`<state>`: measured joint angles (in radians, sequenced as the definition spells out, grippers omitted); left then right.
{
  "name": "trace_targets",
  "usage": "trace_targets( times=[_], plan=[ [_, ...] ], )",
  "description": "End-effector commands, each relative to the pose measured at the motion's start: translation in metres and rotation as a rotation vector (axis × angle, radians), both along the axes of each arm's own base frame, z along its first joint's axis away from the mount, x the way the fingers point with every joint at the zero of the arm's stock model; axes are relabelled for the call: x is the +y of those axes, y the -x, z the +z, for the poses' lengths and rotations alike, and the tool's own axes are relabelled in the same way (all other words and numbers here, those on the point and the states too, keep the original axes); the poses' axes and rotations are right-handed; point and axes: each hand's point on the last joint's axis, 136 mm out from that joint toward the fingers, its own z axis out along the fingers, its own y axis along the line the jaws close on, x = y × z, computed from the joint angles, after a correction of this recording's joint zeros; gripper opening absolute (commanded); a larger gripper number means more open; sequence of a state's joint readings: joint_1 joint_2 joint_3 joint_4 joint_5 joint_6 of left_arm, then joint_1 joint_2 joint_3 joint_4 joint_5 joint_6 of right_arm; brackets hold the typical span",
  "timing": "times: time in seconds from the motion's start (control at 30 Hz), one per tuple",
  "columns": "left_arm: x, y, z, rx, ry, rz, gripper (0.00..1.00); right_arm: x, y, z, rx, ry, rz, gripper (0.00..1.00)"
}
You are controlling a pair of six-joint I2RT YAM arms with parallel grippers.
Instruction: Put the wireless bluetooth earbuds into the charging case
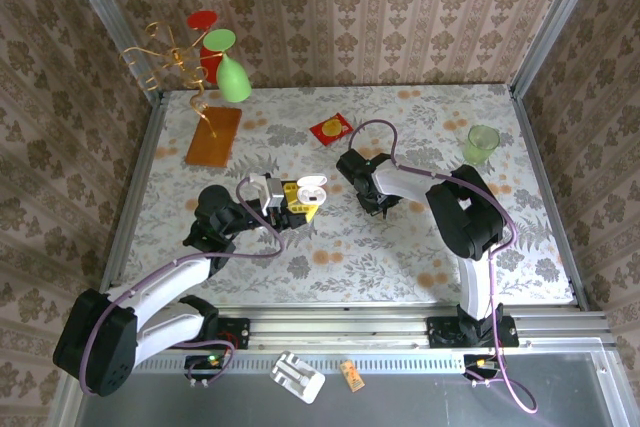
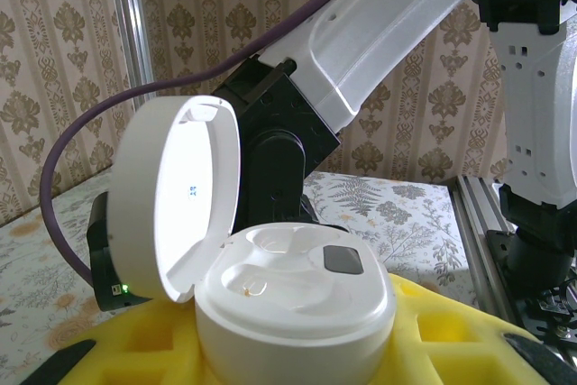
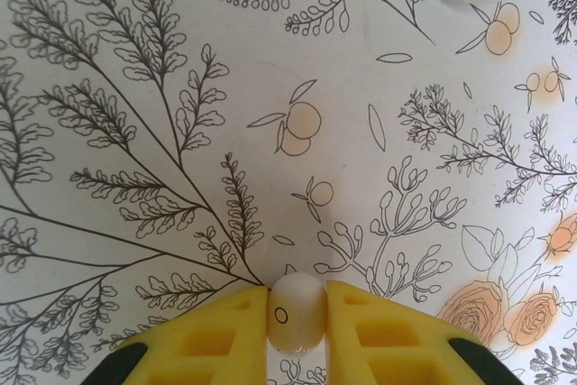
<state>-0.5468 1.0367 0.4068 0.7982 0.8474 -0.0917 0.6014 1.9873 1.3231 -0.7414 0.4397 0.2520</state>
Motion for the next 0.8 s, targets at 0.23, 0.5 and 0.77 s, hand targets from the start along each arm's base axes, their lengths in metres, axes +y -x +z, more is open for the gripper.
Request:
trace_targets(
  times=[0.23,0.5,0.77],
  plan=[
    [0.002,-0.002,0.004,-0.040,0.008,0.010,0.27,0.017,0.002,0.053,-0.060,-0.392,-0.117,0.20],
    [0.000,-0.004,0.003,-0.034,0.011,0.007,0.27,0.042,0.006,0.088,0.007,-0.926,-0.238,0.20],
    [-0.003,-0.008,0.001,-0.030,0.011,0.004,0.27,0.064,0.013,0.126,0.031,-1.218,-0.182,0.21]
  ],
)
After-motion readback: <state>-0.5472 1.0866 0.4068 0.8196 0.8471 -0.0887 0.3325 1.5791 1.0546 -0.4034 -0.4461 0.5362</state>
